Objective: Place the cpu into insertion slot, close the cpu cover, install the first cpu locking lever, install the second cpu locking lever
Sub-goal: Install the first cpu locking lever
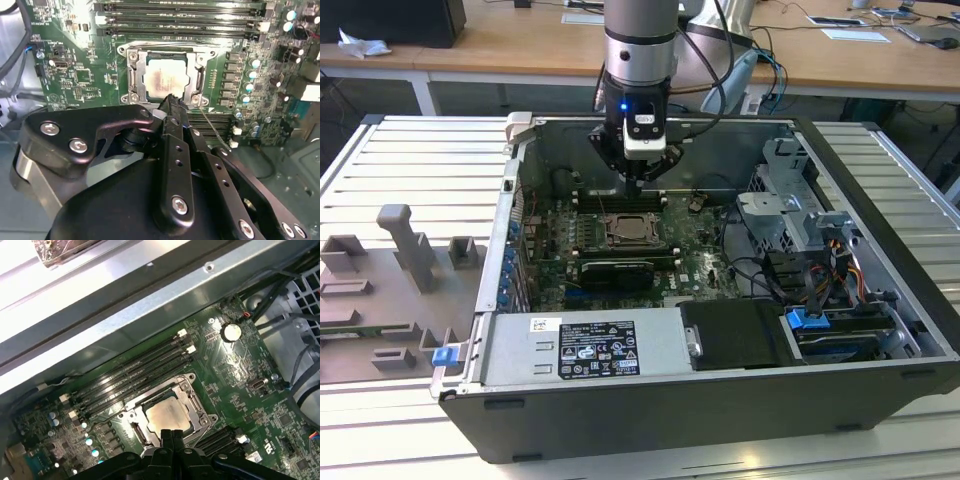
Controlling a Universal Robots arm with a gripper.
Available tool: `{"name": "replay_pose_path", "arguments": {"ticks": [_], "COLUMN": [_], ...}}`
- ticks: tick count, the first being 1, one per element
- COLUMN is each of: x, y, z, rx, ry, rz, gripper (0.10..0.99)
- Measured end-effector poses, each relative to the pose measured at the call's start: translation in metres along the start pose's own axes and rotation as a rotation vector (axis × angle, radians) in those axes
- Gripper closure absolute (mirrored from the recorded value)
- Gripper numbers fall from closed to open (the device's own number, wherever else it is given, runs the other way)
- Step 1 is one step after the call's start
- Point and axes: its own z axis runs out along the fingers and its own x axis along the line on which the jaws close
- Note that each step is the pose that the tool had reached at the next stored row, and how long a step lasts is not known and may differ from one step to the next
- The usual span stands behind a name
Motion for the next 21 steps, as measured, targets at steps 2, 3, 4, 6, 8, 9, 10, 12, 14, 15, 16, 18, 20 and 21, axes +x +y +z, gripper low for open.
{"name": "replay_pose_path", "arguments": {"ticks": [2, 3, 4, 6, 8, 9, 10, 12, 14, 15, 16, 18, 20, 21], "x": [0.0, 0.0, 0.0, 0.0, 0.0, 0.0, 0.0, 0.0, 0.0, 0.0, 0.0, 0.0, 0.0, 0.0], "y": [0.0, 0.0, 0.0, 0.0, 0.0, 0.0, 0.0, 0.0, 0.0, 0.0, 0.0, 0.0, 0.0, 0.0], "z": [0.0, 0.0, 0.0, 0.0, 0.0, 0.0, 0.0, 0.0, 0.0, 0.0, 0.0, 0.0, 0.0, 0.0], "rx": [0.0, -0.001, -0.001, -0.001, -0.002, -0.003, -0.003, -0.004, -0.004, -0.005, -0.005, -0.006, -0.007, -0.007], "ry": [0.0003, 0.0004, 0.0005, 0.0007, 0.0011, 0.0013, 0.0015, 0.0018, 0.0022, 0.0023, 0.0025, 0.0028, 0.0033, 0.0035], "rz": [-0.028, -0.036, -0.052, -0.072, -0.111, -0.134, -0.149, -0.18, -0.212, -0.228, -0.24, -0.271, -0.313, -0.328], "gripper": [0.98, 0.98, 0.98, 0.98, 0.98, 0.98, 0.98, 0.98, 0.98, 0.98, 0.98, 0.98, 0.98, 0.98]}}
